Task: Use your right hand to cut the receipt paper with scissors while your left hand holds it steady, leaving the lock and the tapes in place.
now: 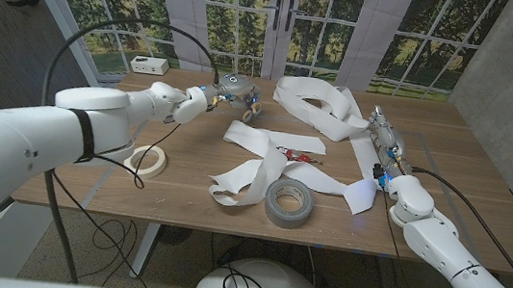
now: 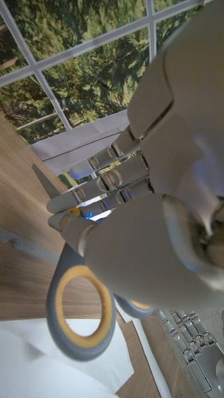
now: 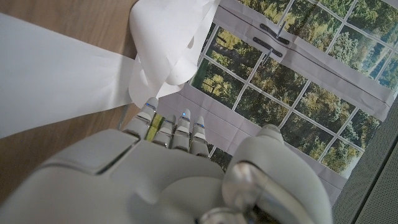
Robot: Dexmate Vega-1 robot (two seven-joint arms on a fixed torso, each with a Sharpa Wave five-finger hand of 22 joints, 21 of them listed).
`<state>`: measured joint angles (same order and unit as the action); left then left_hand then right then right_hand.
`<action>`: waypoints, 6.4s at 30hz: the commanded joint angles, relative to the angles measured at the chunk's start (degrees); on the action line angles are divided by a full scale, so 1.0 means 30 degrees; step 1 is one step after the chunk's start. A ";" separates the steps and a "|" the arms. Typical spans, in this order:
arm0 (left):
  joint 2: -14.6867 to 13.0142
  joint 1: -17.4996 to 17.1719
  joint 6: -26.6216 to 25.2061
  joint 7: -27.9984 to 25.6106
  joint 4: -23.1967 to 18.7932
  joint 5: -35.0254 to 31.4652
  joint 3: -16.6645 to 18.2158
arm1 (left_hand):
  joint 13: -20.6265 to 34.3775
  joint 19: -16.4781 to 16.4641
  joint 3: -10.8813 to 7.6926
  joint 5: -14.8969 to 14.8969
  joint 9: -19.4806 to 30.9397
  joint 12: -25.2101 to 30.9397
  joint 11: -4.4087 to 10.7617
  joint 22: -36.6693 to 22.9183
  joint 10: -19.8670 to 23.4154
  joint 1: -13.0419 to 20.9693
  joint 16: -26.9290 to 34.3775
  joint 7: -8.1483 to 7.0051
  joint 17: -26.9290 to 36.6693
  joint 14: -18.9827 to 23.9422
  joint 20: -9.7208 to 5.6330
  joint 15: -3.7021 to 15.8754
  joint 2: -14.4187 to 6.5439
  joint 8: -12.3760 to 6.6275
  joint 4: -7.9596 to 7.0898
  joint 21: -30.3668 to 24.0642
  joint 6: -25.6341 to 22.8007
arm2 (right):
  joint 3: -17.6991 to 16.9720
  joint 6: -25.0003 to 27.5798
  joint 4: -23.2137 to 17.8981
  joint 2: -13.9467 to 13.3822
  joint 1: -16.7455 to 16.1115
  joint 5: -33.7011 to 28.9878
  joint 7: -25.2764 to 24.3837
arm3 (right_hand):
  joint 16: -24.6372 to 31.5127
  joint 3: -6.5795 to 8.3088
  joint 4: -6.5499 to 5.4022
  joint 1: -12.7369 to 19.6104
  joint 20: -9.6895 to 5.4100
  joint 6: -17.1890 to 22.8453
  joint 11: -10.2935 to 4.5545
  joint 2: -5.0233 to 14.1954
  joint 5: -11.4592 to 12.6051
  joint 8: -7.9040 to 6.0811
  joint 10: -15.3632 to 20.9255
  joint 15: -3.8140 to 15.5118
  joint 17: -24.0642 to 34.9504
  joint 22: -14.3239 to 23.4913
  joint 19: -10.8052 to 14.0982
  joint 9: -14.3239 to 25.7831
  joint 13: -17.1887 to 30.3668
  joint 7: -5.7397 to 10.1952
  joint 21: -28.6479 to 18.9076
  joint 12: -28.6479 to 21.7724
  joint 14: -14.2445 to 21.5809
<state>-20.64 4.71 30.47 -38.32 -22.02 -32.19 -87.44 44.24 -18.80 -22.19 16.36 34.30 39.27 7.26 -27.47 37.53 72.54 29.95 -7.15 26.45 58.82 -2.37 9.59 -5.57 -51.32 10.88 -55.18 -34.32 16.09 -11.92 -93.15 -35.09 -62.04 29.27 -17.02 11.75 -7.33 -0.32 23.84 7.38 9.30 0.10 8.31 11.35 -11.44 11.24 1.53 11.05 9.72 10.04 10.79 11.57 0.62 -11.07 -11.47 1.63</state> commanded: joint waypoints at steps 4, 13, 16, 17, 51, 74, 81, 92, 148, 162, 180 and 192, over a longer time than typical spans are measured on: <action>-0.0051 -0.0017 0.1482 -0.3198 0.0458 -0.0113 0.0324 | 0.2105 0.0098 -0.1556 0.0189 0.0066 0.2040 0.0946 -0.0066 0.0800 0.0391 0.0114 -0.0037 0.0097 -0.0069 -0.1801 0.1356 0.0402 -0.0063 -0.1655 -0.0144 0.0112 | -0.0118 -0.0458 0.0000 0.0179 -0.0119 -0.0142 -0.0123 | -0.0006 0.0089 -0.0047 -0.0156 -0.0016 0.0007 0.0012 -0.0047 -0.0100 0.0034 -0.0068 0.0041 0.0115 0.0054 0.0085 0.0065 0.0086 0.0169 0.0012 -0.0050 0.0028; -0.0074 -0.0239 0.1800 -0.5070 0.0417 -0.0148 0.0636 | 0.2088 0.0084 -0.1588 -0.0459 -0.0055 0.2127 0.0908 0.0209 0.0683 0.0308 0.0183 0.0108 -0.0082 -0.0168 -0.1762 0.1353 0.0199 0.0006 -0.1404 -0.0123 0.0271 | -0.0333 -0.0855 -0.0004 0.0196 -0.0224 -0.0273 -0.0221 | -0.0006 0.0102 -0.0049 -0.0165 -0.0006 0.0001 0.0007 -0.0051 -0.0101 0.0036 -0.0042 0.0055 0.0116 0.0054 0.0088 0.0065 0.0086 0.0173 0.0014 -0.0062 0.0026; -0.0078 -0.0317 0.1968 -0.5824 0.0398 -0.0205 0.0742 | 0.2088 0.0084 -0.1588 -0.0459 -0.0055 0.2127 0.0908 0.0209 0.0683 0.0308 0.0183 0.0109 -0.0083 -0.0168 -0.1762 0.1353 0.0199 0.0006 -0.1404 -0.0123 0.0271 | -0.0415 -0.0983 0.0010 0.0234 -0.0252 -0.0277 -0.0257 | -0.0007 0.0109 -0.0049 -0.0168 0.0000 0.0000 0.0011 -0.0055 -0.0102 0.0036 -0.0032 0.0041 0.0116 0.0054 0.0086 0.0065 0.0086 0.0173 0.0015 -0.0067 0.0025; -0.0070 -0.0354 0.1998 -0.6065 0.0393 -0.0201 0.0798 | 0.2088 0.0084 -0.1588 -0.0459 -0.0055 0.2127 0.0908 0.0209 0.0683 0.0308 0.0183 0.0109 -0.0083 -0.0168 -0.1762 0.1353 0.0199 0.0006 -0.1404 -0.0123 0.0271 | -0.0420 -0.1065 0.0046 0.0223 -0.0248 -0.0323 -0.0223 | -0.0009 0.0111 -0.0049 -0.0170 -0.0001 -0.0002 0.0015 -0.0054 -0.0102 0.0036 -0.0031 0.0045 0.0116 0.0054 0.0085 0.0064 0.0086 0.0171 0.0016 -0.0067 0.0018; 0.1222 -0.5327 0.7311 -0.8559 -0.2319 -0.7234 1.5800 | 0.1857 0.0420 -0.1068 -0.0366 -0.0340 0.3013 0.0939 0.0427 -0.0173 0.0484 -0.0463 -0.0168 -0.0427 -0.0408 -0.1714 0.1378 -0.0279 0.0305 -0.1446 -0.0329 0.0579 | -0.0886 -0.1847 0.0124 0.0232 -0.0047 -0.0548 -0.0022 | -0.0007 0.0196 -0.0042 -0.0190 0.0015 0.0030 0.0014 -0.0072 -0.0104 0.0021 -0.0023 0.0065 0.0115 0.0055 0.0078 0.0064 0.0084 0.0161 0.0028 -0.0075 0.0031; 0.2492 -0.5987 0.9282 -0.8559 -0.1845 -0.6697 1.7619 | 0.1866 0.1062 -0.0521 -0.1921 -0.0264 0.2945 0.1058 0.1727 -0.0906 0.0038 -0.1561 -0.0160 -0.0584 -0.0911 -0.1890 0.1387 -0.1171 0.0332 -0.1176 -0.0187 0.1525 | -0.1120 -0.2307 0.0288 0.0334 -0.0414 -0.0264 0.0212 | 0.0005 0.0238 -0.0044 -0.0219 0.0009 0.0039 0.0093 -0.0095 -0.0108 0.0018 -0.0012 0.0054 0.0117 0.0055 0.0101 0.0063 0.0083 0.0160 0.0023 -0.0080 0.0065; 0.2556 -0.6183 0.9988 -0.8559 -0.2266 -0.5933 1.7558 | 0.1828 0.1052 -0.0436 -0.1989 -0.0209 0.2968 0.1011 0.1914 -0.1000 0.0045 -0.1670 -0.0126 -0.0577 -0.0941 -0.1899 0.1387 -0.1250 0.0337 -0.1118 -0.0195 0.1737 | -0.1122 -0.2467 0.0355 0.0361 -0.0466 -0.0199 0.0359 | 0.0018 0.0254 -0.0050 -0.0233 0.0067 0.0034 -0.0013 -0.0092 -0.0109 0.0021 -0.0033 0.0023 0.0120 0.0055 0.0108 0.0063 0.0083 0.0149 0.0022 -0.0072 0.0094; 0.3126 -0.6569 1.1396 -0.8559 -0.2143 -0.4659 1.7781 | 0.1720 0.1040 -0.0296 -0.2057 -0.0228 0.2997 0.1065 0.2225 -0.1058 -0.0001 -0.1832 -0.0143 -0.0561 -0.0959 -0.1921 0.1391 -0.1349 0.0295 -0.1080 -0.0210 0.1784 | -0.1125 -0.3170 -0.0162 0.0275 -0.0597 -0.0311 0.0870 | 0.0034 0.0290 -0.0039 -0.0224 0.0117 0.0036 0.0044 -0.0090 -0.0107 0.0020 0.0000 -0.0046 0.0117 0.0055 0.0124 0.0062 0.0083 0.0130 0.0019 -0.0085 0.0146; 0.5061 -0.7815 1.4608 0.2688 -0.1645 1.1008 1.5916 | 0.1543 0.1043 0.0174 -0.2111 -0.0230 0.3598 0.1371 0.3830 -0.1172 0.0243 -0.2575 -0.0226 -0.0543 -0.0736 -0.2044 0.1400 -0.1571 -0.0055 -0.0855 -0.0337 0.1811 | -0.1999 -0.3673 -0.1502 -0.0137 -0.1546 -0.0552 0.1198 | 0.0061 0.0453 -0.0004 -0.0218 0.0211 0.0059 0.0040 -0.0096 -0.0118 0.0013 -0.0008 -0.0054 0.0123 0.0056 0.0201 0.0060 0.0081 0.0120 0.0012 -0.0081 0.0292; 0.5437 -0.8404 1.3842 0.5707 -0.2402 1.2184 1.7599 | 0.1484 0.0959 0.0209 -0.2113 -0.0278 0.3615 0.1451 0.3949 -0.1141 0.0251 -0.2740 -0.0379 -0.0686 -0.0767 -0.1981 0.1401 -0.1546 -0.0072 -0.0847 -0.0392 0.1746 | -0.2106 -0.3867 -0.1576 -0.0134 -0.1737 -0.0660 0.1262 | 0.0051 0.0485 -0.0008 -0.0239 0.0199 0.0050 0.0014 -0.0099 -0.0121 0.0019 -0.0022 -0.0049 0.0128 0.0057 0.0207 0.0059 0.0080 0.0122 0.0015 -0.0074 0.0278; 0.5820 -0.8940 1.2360 1.1872 -0.3384 1.6774 1.8674 | 0.1247 0.0771 -0.0280 -0.2089 -0.0095 0.3415 0.1447 0.5063 -0.0818 -0.0153 -0.4696 -0.0992 -0.2658 -0.1031 -0.1597 0.1394 -0.1270 -0.0581 -0.0900 -0.0503 0.1560 | -0.2325 -0.3730 -0.2080 -0.0147 -0.2206 -0.0841 0.0956 | 0.0050 0.0536 0.0007 -0.0238 0.0206 0.0038 0.0039 -0.0106 -0.0123 0.0024 -0.0010 -0.0023 0.0128 0.0057 0.0200 0.0058 0.0080 0.0150 0.0023 -0.0078 0.0300; 0.5633 -0.9280 1.1880 1.2585 -0.4254 1.6701 1.9013 | 0.2017 0.1225 -0.0842 -0.2102 -0.0050 0.3235 0.1240 0.5940 -0.0964 -0.1893 -0.6567 -0.0921 -0.4509 -0.3374 0.1667 0.0708 -0.1088 -0.0940 -0.1377 0.0257 0.1907 | -0.2313 -0.3892 -0.2076 0.0002 -0.2354 -0.0957 0.0911 | 0.0050 0.0552 0.0007 -0.0258 0.0221 0.0037 0.0001 -0.0124 -0.0127 0.0025 -0.0011 -0.0053 0.0131 0.0058 0.0204 0.0058 0.0080 0.0142 0.0023 -0.0077 0.0311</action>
<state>-3.22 -22.05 68.39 -5.00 -32.11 16.00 -31.41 44.24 -15.02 -22.43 9.99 33.92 46.29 11.35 -9.60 33.63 70.60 10.36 -9.79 13.19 49.31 1.49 6.21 -5.81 -53.64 8.62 -54.80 -28.80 9.25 -23.20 -99.21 -35.41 -68.55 26.82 -14.18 11.74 -5.85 -0.21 23.46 7.78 9.10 0.11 7.93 11.02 -11.44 11.25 1.34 11.32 9.72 10.44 10.78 11.57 0.82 -11.07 -11.47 2.04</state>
